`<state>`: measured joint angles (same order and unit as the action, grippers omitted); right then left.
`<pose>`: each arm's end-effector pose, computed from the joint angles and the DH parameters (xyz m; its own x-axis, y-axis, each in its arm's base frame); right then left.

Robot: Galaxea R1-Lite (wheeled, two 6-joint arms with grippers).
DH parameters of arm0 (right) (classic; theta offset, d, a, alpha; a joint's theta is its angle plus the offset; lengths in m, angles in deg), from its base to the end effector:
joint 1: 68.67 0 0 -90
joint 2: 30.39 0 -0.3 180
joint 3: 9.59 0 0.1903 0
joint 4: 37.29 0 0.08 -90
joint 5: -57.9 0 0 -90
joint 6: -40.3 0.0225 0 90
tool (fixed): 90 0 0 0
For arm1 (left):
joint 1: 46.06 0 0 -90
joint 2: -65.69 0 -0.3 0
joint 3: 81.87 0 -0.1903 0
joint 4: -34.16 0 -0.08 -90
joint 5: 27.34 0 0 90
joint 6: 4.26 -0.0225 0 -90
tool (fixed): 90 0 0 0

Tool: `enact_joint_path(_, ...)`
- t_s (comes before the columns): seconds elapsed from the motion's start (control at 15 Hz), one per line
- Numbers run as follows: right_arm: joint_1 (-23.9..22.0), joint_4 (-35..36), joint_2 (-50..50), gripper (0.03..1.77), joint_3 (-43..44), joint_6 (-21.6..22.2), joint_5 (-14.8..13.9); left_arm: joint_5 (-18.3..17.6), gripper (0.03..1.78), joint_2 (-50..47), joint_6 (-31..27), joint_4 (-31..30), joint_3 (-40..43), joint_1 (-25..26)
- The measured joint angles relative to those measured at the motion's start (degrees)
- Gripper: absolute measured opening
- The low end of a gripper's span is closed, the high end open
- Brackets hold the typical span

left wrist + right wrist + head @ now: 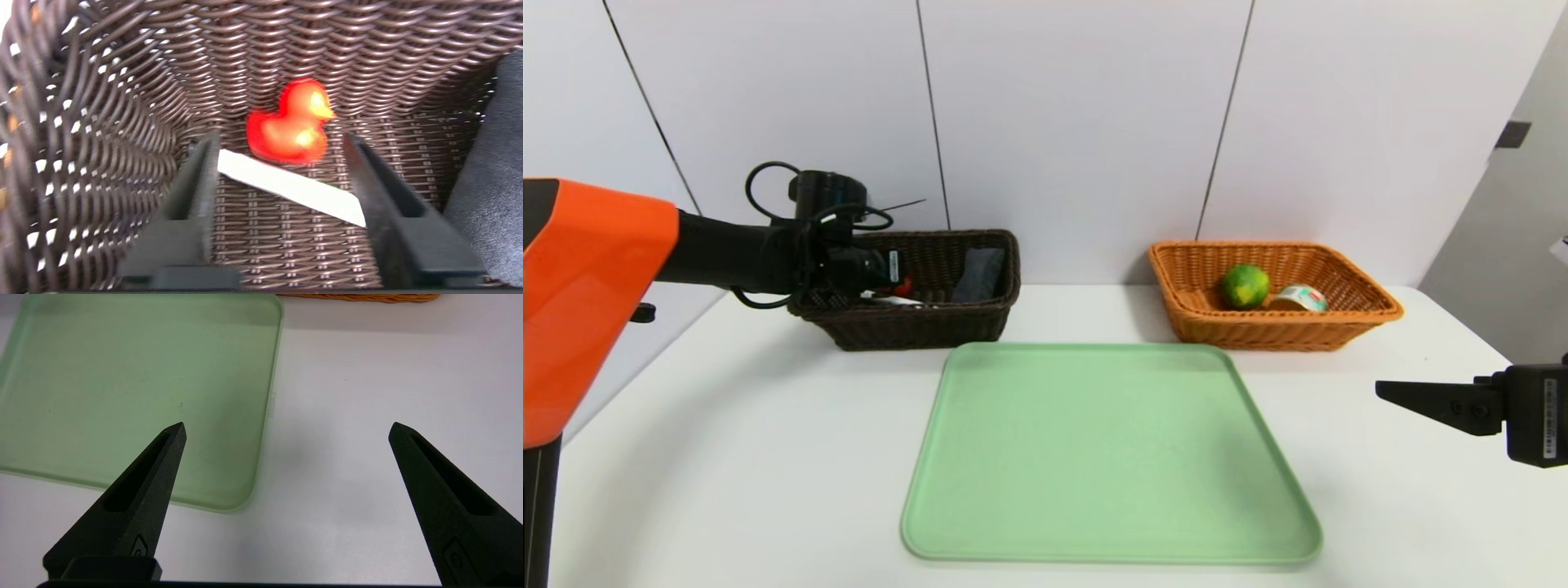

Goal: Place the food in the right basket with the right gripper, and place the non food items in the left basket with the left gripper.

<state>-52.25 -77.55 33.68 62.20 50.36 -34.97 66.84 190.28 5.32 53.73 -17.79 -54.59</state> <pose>0.1382 0.0396 0.2402 0.8218 0.1900 -0.5372 -0.1480 0.9816 0.1207 0.4440 -0.0649 0.1698 0.8797 -0.0582 -0.4719 0.0054 0.9936 -0.1126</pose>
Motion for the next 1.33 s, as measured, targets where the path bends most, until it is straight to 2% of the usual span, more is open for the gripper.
enact_joint_path(0.27,0.0,0.1,-0.2,1.71,0.1,-0.1,0.0,0.0,1.35,-2.6,0.0,0.2,-1.2,0.0)
enact_joint_path(0.47,-0.1,-1.0,-0.5,1.71,1.3,-0.9,0.0,0.0,1.47,-10.1,-1.6,1.5,-1.7,-0.4)
enact_joint_path(0.6,-0.2,-4.3,-0.6,1.71,3.3,-3.3,0.0,-0.5,1.52,-17.7,-3.6,6.2,-1.8,-1.2)
enact_joint_path(0.8,-0.7,-14.8,-0.5,1.71,9.6,-4.6,0.0,-1.7,1.58,-31.3,-5.7,18.9,-1.6,-2.1)
enact_joint_path(0.87,-1.9,-17.7,-0.4,1.71,11.3,-4.6,-0.1,-1.7,1.59,-36.0,-5.9,23.7,-1.0,-2.2)
enact_joint_path(1.0,-5.4,-19.1,-0.3,1.71,12.9,-4.7,-0.3,-1.0,1.62,-44.7,-6.1,31.3,1.3,-1.9)
enact_joint_path(1.13,-8.4,-19.3,-1.1,1.71,13.1,-4.6,-0.5,-0.2,1.64,-53.3,-6.2,35.0,5.9,1.0)
enact_joint_path(1.33,-11.0,-19.4,-4.3,1.71,11.4,-4.5,-0.6,0.1,1.66,-65.7,-6.3,36.2,15.2,6.8)
